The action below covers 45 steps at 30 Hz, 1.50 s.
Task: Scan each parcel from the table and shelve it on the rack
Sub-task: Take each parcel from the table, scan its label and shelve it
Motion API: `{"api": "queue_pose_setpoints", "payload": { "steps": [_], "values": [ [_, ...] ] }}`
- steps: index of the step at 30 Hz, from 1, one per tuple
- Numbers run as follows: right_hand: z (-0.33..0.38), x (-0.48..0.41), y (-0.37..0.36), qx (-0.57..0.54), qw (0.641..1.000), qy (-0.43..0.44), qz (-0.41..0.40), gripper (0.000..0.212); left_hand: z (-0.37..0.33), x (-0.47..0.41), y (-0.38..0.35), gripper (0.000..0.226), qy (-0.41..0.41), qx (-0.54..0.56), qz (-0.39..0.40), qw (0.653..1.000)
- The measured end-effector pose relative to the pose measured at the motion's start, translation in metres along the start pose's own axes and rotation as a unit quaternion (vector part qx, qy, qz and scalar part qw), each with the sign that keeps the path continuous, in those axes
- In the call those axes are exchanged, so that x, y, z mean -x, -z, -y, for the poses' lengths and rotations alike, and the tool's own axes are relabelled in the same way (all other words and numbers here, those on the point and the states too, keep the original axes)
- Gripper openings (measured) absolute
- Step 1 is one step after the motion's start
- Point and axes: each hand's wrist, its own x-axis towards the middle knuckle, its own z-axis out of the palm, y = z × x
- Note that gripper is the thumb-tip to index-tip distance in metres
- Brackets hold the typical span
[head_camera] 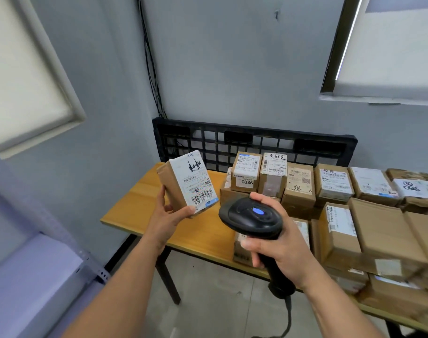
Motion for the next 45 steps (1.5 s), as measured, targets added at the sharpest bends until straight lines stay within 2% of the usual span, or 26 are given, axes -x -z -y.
{"api": "queue_pose_setpoints", "payload": {
  "steps": [12,17,22,35,45],
  "values": [
    [-0.011,0.009,-0.032,0.007,0.999,0.018,0.042,0.082,0.018,0.061,0.038,0.111,-0.004,0.013,-0.088,0.996],
    [-0.006,0.007,-0.064,0.002,0.997,0.038,0.071,0.081,0.023,0.087,0.074,0.096,-0.018,0.024,-0.121,0.992],
    [0.0,0.007,-0.111,0.018,0.992,0.061,0.107,0.084,0.024,0.117,0.123,0.103,-0.023,0.041,-0.151,0.987],
    [0.013,0.043,-0.27,0.026,0.978,0.095,0.186,0.083,0.048,0.221,0.269,0.081,-0.013,0.035,-0.239,0.97],
    [0.014,0.055,-0.386,-0.018,0.965,0.087,0.248,0.082,0.061,0.281,0.365,0.069,-0.019,0.017,-0.318,0.948]
  ]
}}
